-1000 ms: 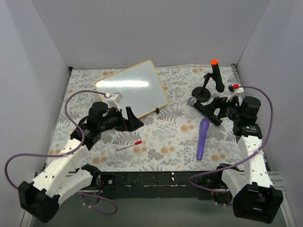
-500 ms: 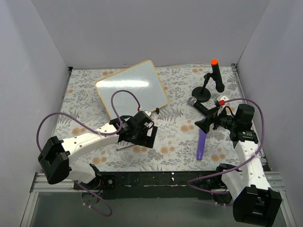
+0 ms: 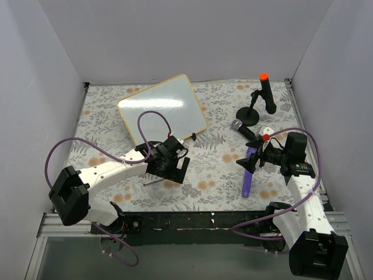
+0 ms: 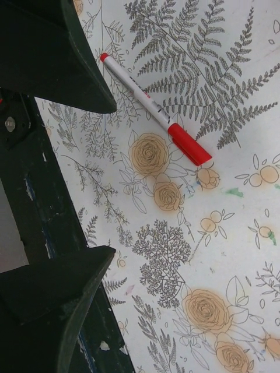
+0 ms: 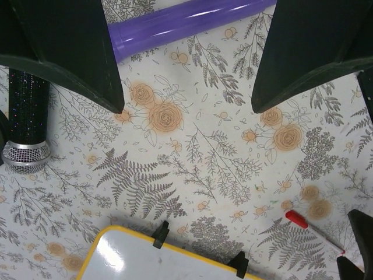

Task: Write a sentence on the whiteboard
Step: Open the whiteboard marker at the center of the board.

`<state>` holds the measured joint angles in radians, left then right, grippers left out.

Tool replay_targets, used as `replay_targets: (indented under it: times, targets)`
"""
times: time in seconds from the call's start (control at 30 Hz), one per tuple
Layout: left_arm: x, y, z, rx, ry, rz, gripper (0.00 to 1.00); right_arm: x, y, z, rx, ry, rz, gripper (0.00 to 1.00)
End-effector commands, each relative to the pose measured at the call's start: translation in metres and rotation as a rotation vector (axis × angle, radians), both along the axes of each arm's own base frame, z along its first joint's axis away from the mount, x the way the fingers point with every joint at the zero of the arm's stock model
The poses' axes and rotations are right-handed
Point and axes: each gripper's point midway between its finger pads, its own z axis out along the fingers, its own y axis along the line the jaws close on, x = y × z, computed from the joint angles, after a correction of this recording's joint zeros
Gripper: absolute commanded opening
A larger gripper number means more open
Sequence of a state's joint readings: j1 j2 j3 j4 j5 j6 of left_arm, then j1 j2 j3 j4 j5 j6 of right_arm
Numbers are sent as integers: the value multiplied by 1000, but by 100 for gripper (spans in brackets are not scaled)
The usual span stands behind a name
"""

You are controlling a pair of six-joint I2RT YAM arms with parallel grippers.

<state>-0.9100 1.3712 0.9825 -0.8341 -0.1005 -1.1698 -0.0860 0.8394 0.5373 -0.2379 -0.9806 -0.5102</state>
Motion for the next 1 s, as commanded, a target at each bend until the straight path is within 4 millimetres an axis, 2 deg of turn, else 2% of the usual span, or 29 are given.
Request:
replay_targets:
  times: [0.0,0.2,0.4,0.57,0.83,0.97]
  targets:
    - [7,9,-3,0,19,-10,98,-10,7,1,-5,-52,86,98]
    - [22,18,-8,14,31,-13,98,-11,7,1,-15,-66,96,98]
    - [25,11,-19,25,67,-49,95,-8,6,-3,-19,-48,91,98]
    - [28,14,-33,73,88,-64,77,-8,6,-5,-20,-37,90,98]
    - [33,26,-59,187,124,-63,63,-8,5,-5,-28,-34,92,98]
    - [35,28,-63,205,134,-55,54,-8,5,-6,-31,-32,96,98]
